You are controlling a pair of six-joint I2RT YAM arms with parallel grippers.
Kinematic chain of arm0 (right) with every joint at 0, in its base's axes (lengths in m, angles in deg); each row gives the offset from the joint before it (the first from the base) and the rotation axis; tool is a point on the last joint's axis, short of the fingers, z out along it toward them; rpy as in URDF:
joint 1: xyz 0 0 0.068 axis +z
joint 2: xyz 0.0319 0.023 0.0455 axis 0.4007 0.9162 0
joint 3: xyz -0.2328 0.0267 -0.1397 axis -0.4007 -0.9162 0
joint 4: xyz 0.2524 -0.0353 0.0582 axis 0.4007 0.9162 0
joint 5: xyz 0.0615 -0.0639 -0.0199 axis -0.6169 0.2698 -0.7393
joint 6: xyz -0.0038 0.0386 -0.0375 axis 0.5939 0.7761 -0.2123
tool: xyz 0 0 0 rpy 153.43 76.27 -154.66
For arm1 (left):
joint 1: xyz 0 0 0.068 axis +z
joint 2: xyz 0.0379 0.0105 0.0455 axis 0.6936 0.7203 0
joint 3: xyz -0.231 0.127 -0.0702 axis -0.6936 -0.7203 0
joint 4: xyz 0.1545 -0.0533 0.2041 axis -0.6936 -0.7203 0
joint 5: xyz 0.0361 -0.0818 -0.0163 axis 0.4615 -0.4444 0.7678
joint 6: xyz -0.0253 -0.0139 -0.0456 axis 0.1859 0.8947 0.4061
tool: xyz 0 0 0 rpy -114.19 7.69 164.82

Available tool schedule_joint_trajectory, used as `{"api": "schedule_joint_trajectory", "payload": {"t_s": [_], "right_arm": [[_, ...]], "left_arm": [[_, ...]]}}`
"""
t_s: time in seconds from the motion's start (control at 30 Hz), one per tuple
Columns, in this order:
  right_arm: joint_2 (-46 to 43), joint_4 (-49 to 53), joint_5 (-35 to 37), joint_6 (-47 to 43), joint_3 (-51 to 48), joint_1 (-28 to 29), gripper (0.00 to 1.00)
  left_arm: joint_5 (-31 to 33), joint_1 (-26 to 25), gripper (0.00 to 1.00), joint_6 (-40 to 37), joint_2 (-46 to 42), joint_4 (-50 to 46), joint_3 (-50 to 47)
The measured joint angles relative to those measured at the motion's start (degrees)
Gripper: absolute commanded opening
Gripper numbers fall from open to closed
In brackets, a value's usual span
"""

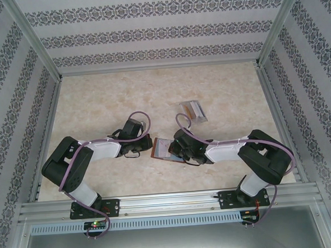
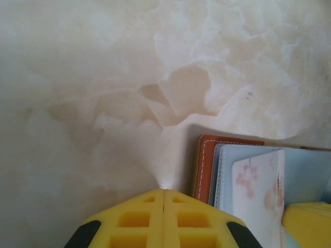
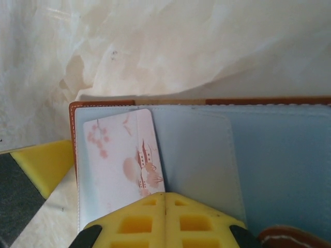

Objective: Put the credit cards into the card holder

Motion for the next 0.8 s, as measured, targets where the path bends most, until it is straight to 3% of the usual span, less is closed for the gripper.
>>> {"api": "schedule_joint_trajectory", "payload": {"t_s": [0.73,0.8], "right_arm": [[2.9,6.8,3.4,5.5,5.9,1.4,0.00],[3.2,7.6,3.4,5.3,6.6,1.4,0.04]], "left_arm": [[-3.8,-0.2,0.02,1.8,-0.3,1.5,-0.9],[-3.6,-0.2,0.02,1.8,-0.3,1.6,-0.9]]}}
